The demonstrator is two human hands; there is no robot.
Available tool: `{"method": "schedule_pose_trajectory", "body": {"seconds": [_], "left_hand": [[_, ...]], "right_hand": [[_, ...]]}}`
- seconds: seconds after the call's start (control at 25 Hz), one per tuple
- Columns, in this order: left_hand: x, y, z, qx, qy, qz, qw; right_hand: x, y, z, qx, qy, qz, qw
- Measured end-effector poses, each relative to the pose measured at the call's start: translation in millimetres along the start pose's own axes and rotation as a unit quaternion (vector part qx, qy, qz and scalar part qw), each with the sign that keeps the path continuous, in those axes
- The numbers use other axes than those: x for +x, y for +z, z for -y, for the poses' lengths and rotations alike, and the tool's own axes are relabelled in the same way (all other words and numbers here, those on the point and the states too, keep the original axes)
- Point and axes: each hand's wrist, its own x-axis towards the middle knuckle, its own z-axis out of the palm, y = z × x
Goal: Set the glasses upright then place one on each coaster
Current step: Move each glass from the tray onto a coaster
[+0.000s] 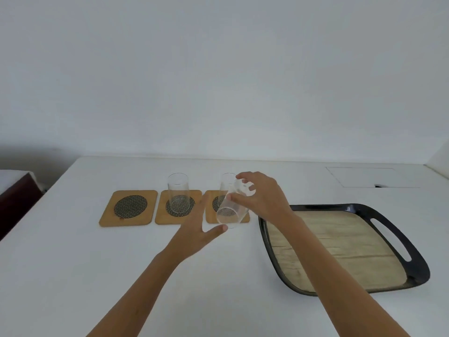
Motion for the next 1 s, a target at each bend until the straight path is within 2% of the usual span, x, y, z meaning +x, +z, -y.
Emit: {"method": "schedule_pose_trajectory", "body": {"seconds": [0.2, 0.32, 0.44, 0.56, 0.64, 0.72, 0.84, 1.0], "left_hand": [[-8.9, -19.9, -6.0, -0.066, 0.023, -0.072, 0.995], [-19.9, -38.6, 6.3, -0.067, 0.017, -0.114, 0.991], [-28.8, -56.6, 26.3, -0.043, -0.004, -0.156, 0.987], [-30.3, -75.9, 50.9, -0.016, -0.068, -0.205, 0.976], [-27.0, -92.0, 68.2, -0.001, -0.117, -0.230, 0.966], [-19.3, -110.6, 84.3, -0.017, -0.140, -0.240, 0.960], [-4.6, -137.5, 109.6, -0.085, -0.132, -0.238, 0.958], [14.2, -159.2, 138.3, -0.102, -0.143, -0.243, 0.954]], "right_hand": [[-0.1, 57.9, 40.4, -0.006, -0.098, 0.032, 0.995], [6.1, 83.5, 49.5, -0.012, -0.137, 0.051, 0.989], [13.2, 109.0, 53.4, 0.084, -0.148, 0.075, 0.983], [11.7, 147.2, 43.6, 0.121, -0.146, 0.022, 0.982], [4.0, 179.3, 29.5, 0.093, -0.125, -0.001, 0.988], [-6.5, 208.1, 12.7, 0.025, -0.115, 0.020, 0.993], [-20.3, 238.0, -8.7, -0.098, -0.190, 0.066, 0.975], [-29.4, 256.4, -24.5, -0.146, -0.222, 0.061, 0.962]]}}
